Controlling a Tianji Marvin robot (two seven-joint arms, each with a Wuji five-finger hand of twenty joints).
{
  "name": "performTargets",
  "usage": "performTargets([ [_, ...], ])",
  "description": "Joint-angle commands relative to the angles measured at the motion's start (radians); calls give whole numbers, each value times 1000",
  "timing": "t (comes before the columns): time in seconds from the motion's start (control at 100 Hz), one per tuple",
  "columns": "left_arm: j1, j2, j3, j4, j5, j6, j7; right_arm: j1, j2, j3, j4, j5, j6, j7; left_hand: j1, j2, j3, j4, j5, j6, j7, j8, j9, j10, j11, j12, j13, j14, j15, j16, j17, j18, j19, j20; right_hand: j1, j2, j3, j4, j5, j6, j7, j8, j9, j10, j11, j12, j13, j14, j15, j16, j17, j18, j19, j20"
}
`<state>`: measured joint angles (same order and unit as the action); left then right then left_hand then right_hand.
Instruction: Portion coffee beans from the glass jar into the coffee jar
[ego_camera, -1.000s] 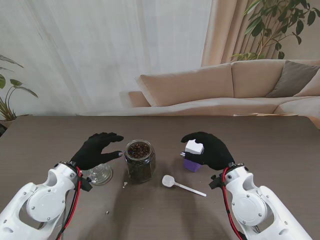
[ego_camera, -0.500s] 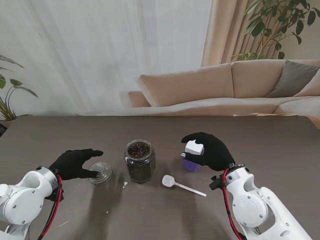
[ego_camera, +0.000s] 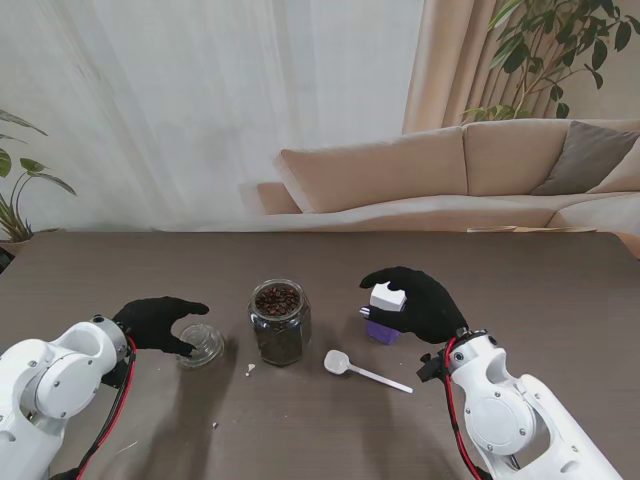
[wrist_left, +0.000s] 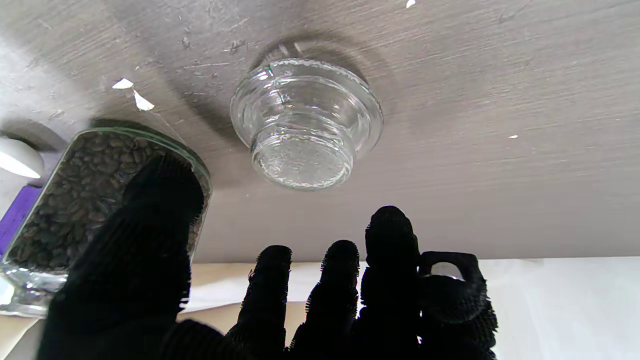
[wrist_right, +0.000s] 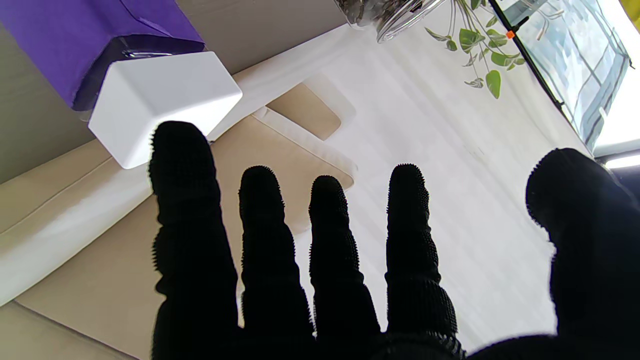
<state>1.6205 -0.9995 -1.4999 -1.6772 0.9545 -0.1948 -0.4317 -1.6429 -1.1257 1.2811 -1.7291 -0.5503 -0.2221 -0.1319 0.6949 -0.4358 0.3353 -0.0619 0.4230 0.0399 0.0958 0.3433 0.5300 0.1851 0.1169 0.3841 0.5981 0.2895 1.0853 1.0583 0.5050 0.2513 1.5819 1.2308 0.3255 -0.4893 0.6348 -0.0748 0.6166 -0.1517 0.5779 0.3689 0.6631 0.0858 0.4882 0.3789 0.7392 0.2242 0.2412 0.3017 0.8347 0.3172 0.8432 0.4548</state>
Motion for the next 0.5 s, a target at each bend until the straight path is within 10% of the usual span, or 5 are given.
performTargets([
  [0.0, -23, 1, 19, 15, 5, 16, -45, -7, -2, -1, -4, 5, 1, 16, -51, -30, 8, 15, -32, -27, -7, 2, 3, 4, -2, 10, 30, -4, 43, 20, 31, -9, 87, 26, 7, -12, -20, 15, 6, -12, -18, 12, 12, 3, -18, 5, 8, -1, -10, 15, -457, 0, 7, -3],
  [0.49, -120, 7, 122, 118, 15, 68, -64, -5, -1, -6, -2, 28, -2, 34, -36, -3, -74, 30, -53, -24, -18, -18, -62, 55, -27, -4, 53, -5, 63, 16, 65, -11, 123, 12, 8, -8, -23, 15, 2, -14, -22, 15, 13, 5, -20, 5, 7, -1, -11, 16, -456, 1, 8, 4],
])
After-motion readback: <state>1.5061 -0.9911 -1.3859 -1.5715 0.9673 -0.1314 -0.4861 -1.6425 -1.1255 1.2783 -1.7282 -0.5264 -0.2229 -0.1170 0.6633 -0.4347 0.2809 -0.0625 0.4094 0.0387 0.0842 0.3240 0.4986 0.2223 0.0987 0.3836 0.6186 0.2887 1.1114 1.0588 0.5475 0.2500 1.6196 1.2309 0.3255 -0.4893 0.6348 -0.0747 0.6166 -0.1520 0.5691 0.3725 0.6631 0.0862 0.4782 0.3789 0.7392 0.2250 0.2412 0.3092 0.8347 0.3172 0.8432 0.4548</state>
